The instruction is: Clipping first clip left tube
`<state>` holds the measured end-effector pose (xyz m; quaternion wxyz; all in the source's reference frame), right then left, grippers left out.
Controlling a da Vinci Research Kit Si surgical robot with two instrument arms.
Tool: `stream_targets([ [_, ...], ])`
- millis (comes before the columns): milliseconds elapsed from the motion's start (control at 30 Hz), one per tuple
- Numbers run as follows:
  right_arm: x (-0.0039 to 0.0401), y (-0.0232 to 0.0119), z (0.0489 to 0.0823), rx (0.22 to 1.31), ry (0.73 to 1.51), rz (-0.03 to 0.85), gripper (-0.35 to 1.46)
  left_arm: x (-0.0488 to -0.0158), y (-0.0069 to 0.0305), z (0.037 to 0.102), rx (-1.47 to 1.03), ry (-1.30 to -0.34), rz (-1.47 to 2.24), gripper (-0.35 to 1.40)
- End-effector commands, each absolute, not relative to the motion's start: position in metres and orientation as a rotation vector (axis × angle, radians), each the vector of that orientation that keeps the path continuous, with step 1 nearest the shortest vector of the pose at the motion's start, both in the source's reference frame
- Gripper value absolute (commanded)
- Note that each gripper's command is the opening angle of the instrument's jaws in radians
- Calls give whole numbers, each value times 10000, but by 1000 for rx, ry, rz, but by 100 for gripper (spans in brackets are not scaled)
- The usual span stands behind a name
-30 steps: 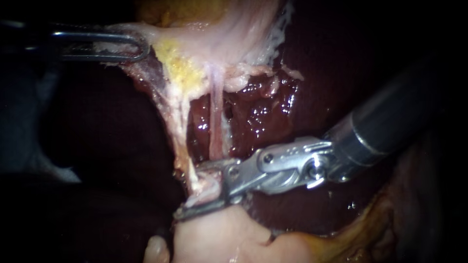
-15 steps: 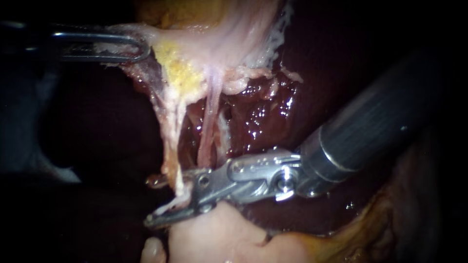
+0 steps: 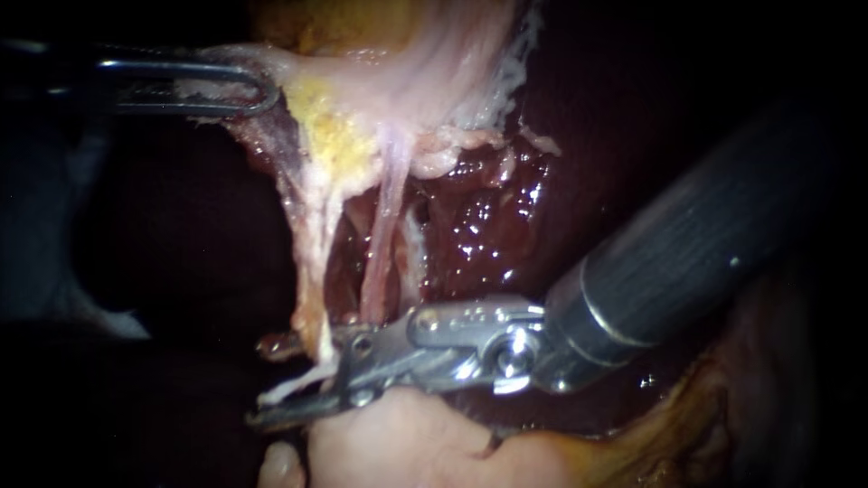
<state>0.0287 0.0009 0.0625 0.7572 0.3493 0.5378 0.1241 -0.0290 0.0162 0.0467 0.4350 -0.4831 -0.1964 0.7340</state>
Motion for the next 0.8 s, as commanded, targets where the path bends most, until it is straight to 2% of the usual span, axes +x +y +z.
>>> stream_targets([
  [33,290,6,622,765,1170,269,44,-290,162,467,-1203,-490,1827,-35],
  [233,300,-3,609,774,1172,257,44,-290,162,467,-1203,-490,1827,-35],
  [500,299,2,608,775,1170,269,41,-290,162,468,-1203,-490,1827,-35],
  [800,292,11,601,807,1150,336,19,-289,162,468,-1203,-490,1827,-35],
])
